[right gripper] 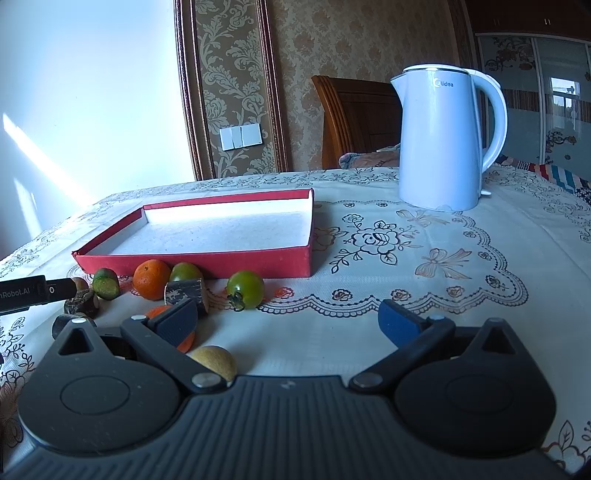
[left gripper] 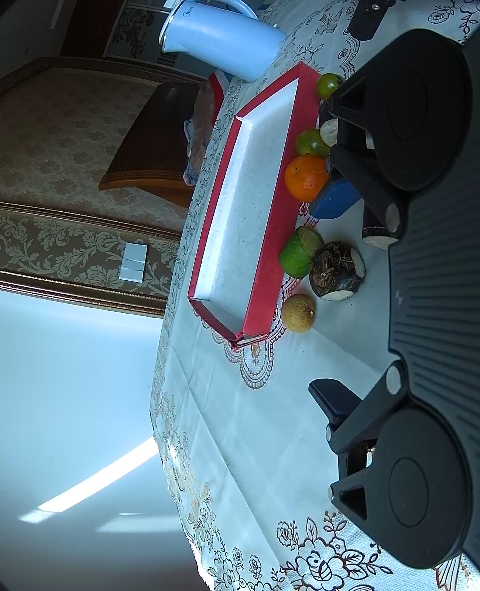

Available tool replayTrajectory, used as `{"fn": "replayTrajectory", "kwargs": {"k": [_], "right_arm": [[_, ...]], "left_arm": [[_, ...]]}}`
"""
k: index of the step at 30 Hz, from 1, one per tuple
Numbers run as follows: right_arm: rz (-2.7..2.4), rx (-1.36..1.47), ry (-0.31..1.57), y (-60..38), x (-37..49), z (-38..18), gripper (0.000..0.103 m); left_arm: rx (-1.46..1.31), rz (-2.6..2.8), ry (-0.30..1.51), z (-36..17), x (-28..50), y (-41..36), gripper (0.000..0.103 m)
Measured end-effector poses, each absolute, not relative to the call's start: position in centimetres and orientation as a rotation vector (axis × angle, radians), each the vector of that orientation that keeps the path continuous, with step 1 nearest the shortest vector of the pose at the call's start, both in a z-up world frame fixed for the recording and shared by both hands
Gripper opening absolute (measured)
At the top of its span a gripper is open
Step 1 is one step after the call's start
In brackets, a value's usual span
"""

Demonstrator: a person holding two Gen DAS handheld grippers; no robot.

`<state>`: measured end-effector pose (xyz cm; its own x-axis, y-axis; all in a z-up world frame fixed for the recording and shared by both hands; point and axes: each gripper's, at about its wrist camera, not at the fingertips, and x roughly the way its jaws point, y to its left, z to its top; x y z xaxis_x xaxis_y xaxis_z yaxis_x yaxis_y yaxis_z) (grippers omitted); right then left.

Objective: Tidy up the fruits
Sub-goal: 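Move both tools toward the fruits lying in front of the red tray, then close the left tool on the dark square slice while the right tool grasps a tangerine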

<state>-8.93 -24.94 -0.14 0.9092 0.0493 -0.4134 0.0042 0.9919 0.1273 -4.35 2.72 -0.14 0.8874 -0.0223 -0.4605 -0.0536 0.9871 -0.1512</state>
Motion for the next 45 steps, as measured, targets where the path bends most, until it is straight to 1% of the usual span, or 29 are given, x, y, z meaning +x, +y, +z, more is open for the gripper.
{"fn": "replayTrajectory", "kwargs": {"k": [11,23,35,45], "right_arm": [[0.105,0.147,0.409,-25.3,-9.4,-0.1,0.103],[0.123,0.16,0.441,-25.4,-9.0,-0.3,0.103],[0.12,0.152,0.438,-25.4,-9.1,-0.3,0.103],[0.115,0.146,0.439,-25.3,-9.1,-0.3,0.103]], "left_arm": [[-0.149,-0.013,0.497,-0.2,-4.5,2.5,0.094],[-0.09,-0.023,0.516,-0.3,-4.8,1.6,0.094],[-0.014,-0.092,0.453,-0.2,-6.2,0.4,0.094],[0.035,-0.093,0.478,-0.5,-5.8,-0.4,0.094]]}}
